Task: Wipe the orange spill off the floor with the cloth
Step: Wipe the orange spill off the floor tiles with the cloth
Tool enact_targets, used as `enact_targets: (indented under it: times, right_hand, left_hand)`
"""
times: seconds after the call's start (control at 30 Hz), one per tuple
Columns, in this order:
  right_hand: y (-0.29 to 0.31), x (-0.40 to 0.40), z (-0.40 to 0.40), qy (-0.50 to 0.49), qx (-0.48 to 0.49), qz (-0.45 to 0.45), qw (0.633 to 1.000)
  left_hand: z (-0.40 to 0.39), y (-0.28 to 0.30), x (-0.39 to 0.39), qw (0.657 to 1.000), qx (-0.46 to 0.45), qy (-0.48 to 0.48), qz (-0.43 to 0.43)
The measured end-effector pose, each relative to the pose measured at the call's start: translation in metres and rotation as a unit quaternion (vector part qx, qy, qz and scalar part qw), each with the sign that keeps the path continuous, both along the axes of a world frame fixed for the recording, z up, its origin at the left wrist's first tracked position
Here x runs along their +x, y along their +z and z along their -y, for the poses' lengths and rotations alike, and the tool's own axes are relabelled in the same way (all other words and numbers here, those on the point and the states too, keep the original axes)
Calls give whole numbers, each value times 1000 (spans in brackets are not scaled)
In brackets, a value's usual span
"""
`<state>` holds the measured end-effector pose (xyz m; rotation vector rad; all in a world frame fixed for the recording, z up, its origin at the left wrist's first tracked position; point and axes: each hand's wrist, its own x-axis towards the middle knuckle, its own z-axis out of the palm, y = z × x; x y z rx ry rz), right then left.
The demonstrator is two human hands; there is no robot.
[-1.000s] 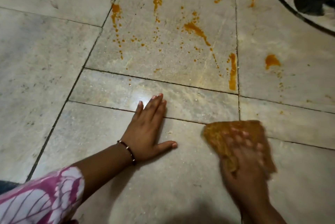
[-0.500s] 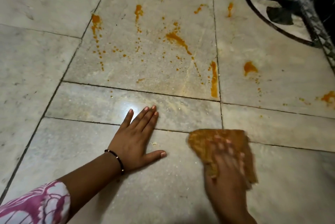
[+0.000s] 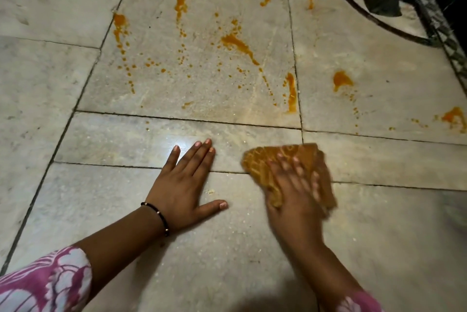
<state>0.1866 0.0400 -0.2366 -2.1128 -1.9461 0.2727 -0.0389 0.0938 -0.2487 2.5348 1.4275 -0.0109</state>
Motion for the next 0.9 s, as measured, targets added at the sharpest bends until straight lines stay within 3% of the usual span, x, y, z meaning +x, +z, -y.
enact_targets:
  times: [0.1,0.27,0.4,0.5,0.57,0.7,0.8,0.9]
  right_hand:
    - [1,32,15,-88,-6,0,996]
    - [0,41,-76,-208,-29,-12,978]
    - [3,4,-115,-28,-33,7,999]
    - [5,-20,-77,106,-15,6,994]
    - [5,-14,-35,114,-5,0,993]
    - [2,32,9,-30,-8,4,1000]
    - [-1,49,-35,-133,1,-6,991]
    - [0,29,-91,-141,1,-17,990]
  left_hand:
    - [0,0,0,1000,-1,2,3]
    - [1,0,0,1000,-2,2,4]
    - [0,1,0,1000,-3,-2,1]
    - [0,2,0,1000,-1,-2,0]
    - [0,2,0,1000,0,-1,2]
    - [1,1,0,1000,-1,0,5]
    - [0,1,0,1000,2,0,4]
    - [1,1,0,1000,-1,0,-1]
